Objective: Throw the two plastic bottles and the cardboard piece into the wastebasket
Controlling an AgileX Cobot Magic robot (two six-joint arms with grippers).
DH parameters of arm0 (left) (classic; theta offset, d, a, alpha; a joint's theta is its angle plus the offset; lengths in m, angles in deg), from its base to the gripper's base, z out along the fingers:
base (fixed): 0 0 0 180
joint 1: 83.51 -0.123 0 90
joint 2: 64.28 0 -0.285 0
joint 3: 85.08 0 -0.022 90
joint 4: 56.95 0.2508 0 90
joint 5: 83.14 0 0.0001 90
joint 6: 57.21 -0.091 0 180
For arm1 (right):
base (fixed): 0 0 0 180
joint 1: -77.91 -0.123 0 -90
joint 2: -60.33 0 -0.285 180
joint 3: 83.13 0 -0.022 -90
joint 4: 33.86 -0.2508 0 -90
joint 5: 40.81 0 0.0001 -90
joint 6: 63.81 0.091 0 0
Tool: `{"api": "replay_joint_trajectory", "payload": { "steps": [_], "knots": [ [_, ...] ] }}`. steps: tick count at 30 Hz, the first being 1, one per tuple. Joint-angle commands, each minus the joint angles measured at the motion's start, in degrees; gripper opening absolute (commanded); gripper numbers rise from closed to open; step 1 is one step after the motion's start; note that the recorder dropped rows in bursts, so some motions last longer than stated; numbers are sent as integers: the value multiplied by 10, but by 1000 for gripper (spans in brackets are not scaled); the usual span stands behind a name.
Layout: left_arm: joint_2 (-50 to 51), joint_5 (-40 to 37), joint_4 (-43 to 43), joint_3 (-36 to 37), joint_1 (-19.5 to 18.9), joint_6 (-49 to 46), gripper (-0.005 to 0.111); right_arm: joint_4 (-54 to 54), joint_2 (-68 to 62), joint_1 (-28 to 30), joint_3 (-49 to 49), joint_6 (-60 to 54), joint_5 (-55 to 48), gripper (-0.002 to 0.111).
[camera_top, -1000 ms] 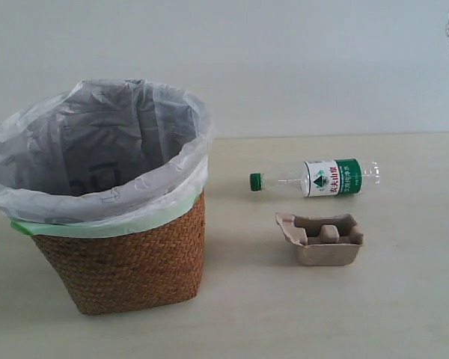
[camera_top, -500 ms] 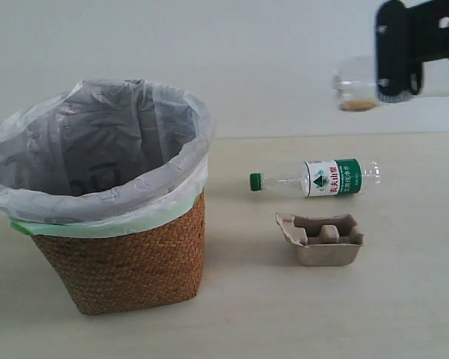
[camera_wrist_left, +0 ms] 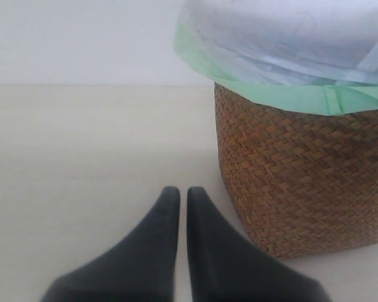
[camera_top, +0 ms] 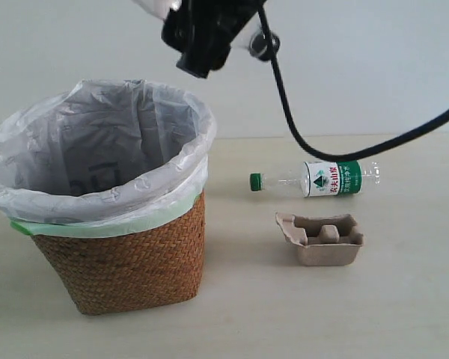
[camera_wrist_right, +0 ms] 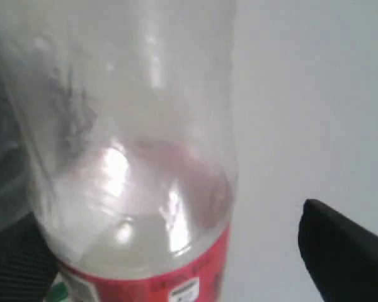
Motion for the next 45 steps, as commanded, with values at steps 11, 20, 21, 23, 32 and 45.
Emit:
{"api": "replay_joint_trajectory", "payload": {
  "steps": [11, 20, 21, 23, 32, 45],
  "knots": [
    [-2, 3, -1, 2, 5, -1, 4, 36, -26, -42, -5, 28, 3, 100],
    [-2, 3, -1, 2, 5, -1, 4, -148, -42, 141, -5, 143, -199, 100],
    [-2, 3, -1, 2, 5, -1, 4, -196, -48, 165, -5, 113, -211, 100],
    [-2, 3, -1, 2, 5, -1, 4, -279, -64, 205, -5, 58, -236, 100],
    [-2, 3, -1, 2, 5, -1, 4, -280, -157, 259, -5, 12, -234, 100],
    [-2, 3, -1, 2, 5, -1, 4, -176, -309, 263, -75, 110, -97, 100]
  ]
}}
